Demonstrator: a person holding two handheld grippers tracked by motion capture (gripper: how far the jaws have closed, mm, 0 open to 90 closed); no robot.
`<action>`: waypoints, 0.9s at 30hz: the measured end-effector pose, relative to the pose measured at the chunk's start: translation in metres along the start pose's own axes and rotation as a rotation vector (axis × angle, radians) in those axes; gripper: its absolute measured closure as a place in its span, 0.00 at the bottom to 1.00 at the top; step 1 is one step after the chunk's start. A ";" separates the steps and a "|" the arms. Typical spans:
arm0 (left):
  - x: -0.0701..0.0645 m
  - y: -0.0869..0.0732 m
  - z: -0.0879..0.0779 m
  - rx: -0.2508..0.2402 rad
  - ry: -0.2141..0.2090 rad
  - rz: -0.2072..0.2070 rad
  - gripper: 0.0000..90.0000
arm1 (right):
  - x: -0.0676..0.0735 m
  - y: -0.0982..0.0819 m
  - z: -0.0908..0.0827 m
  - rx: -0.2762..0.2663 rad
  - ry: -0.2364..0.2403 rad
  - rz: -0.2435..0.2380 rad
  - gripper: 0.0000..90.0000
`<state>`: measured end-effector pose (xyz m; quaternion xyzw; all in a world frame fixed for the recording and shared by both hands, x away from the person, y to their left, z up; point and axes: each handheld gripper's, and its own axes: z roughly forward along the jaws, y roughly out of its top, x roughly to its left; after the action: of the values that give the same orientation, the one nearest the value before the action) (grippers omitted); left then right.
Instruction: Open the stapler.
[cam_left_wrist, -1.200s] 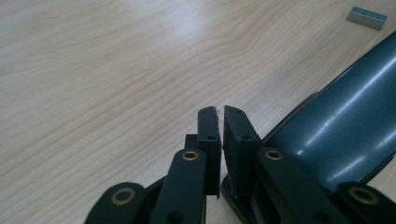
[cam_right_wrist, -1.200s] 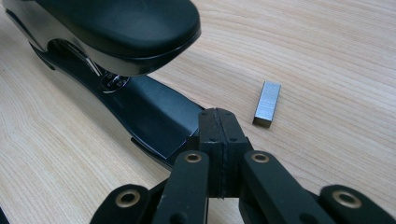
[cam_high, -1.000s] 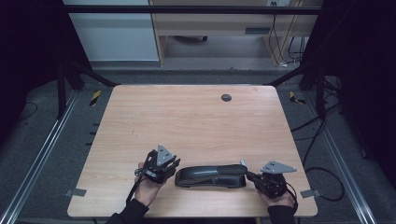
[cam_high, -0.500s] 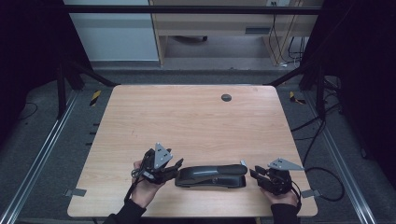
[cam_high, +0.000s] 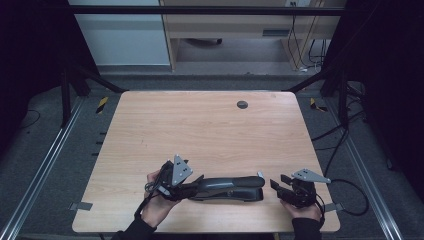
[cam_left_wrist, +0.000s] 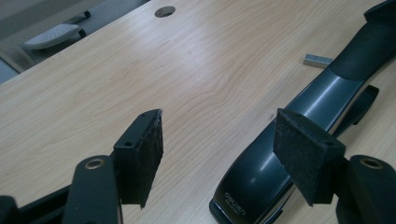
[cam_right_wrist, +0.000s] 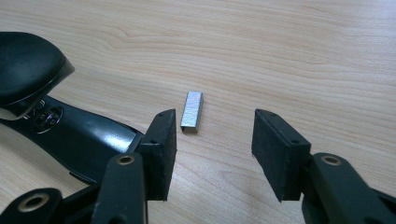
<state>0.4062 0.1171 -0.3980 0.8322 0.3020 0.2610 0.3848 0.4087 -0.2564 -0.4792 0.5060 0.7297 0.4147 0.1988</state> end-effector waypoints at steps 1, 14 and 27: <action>-0.001 0.001 0.000 0.003 0.001 0.005 0.36 | 0.000 0.000 0.000 0.000 -0.003 0.001 0.55; -0.012 0.010 -0.004 0.015 -0.028 0.055 0.34 | 0.000 0.000 -0.001 -0.009 -0.011 -0.008 0.55; -0.027 0.017 -0.007 0.018 -0.050 0.118 0.33 | 0.000 0.000 -0.002 -0.012 -0.012 -0.005 0.54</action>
<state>0.3887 0.0925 -0.3860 0.8582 0.2452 0.2598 0.3686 0.4077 -0.2571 -0.4782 0.5054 0.7272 0.4156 0.2075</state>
